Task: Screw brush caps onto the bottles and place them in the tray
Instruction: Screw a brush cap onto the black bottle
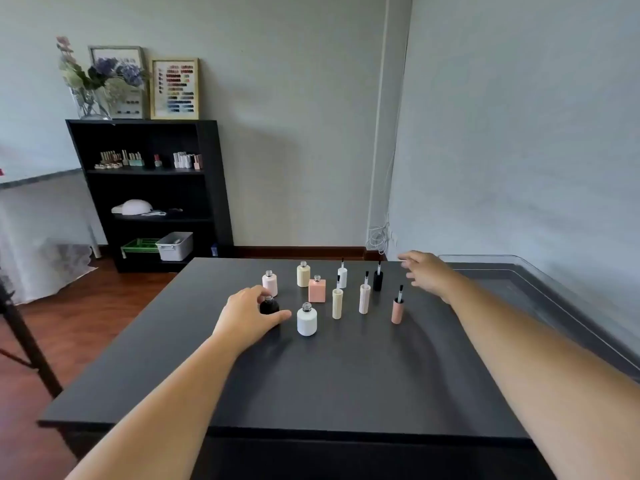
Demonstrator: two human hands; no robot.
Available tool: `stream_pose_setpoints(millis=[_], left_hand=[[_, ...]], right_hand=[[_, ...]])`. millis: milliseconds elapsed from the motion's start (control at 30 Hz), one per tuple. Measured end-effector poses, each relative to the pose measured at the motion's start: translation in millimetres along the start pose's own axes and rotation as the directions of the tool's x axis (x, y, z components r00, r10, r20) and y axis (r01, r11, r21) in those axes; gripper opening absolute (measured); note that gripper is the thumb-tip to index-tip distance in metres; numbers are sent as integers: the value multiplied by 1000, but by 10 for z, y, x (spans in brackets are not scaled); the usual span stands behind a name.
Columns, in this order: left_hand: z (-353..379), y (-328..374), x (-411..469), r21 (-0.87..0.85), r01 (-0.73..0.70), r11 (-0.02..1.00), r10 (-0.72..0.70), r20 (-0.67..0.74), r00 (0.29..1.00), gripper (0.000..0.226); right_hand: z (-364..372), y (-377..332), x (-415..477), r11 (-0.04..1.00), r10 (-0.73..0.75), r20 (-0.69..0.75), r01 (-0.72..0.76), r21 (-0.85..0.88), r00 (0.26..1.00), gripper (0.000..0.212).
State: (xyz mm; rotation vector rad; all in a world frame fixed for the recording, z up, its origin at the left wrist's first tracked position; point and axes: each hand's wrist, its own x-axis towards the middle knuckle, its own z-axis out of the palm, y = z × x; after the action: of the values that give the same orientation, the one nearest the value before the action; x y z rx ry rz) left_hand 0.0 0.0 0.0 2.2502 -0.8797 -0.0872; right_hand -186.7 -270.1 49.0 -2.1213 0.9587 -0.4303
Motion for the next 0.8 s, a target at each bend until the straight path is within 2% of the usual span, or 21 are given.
stream_pose_setpoints(millis=[100,167,333,500,633,800], left_hand=[[50,-29,7,-68,17,998,-18,-20,1000,36],[106,-83,20,-97,11,995,-14,-23,1000,30],[142,-109,44,-119,8,993,-15,-55,998,28],[154,-88,60,-110,5,994,-10,-48,999,27],[158,-83,73,-101,-7,995,2,-51,999,28],[144,-88,39,-115,-24,993,19,-50,999,23]], right_hand=[[16,91,112,993,44,28,-47,109,999,38],[58,134,165,995,53,75,-59,82,996,37],[219,236,318,994,-12,137,-4,113,991,37],[327,297,451,990,-57,106,43,131,993,40],[361,309,488,989,-88,76,78,123,993,24],[294,270,423,984,-85,-28,88,154,996,19]])
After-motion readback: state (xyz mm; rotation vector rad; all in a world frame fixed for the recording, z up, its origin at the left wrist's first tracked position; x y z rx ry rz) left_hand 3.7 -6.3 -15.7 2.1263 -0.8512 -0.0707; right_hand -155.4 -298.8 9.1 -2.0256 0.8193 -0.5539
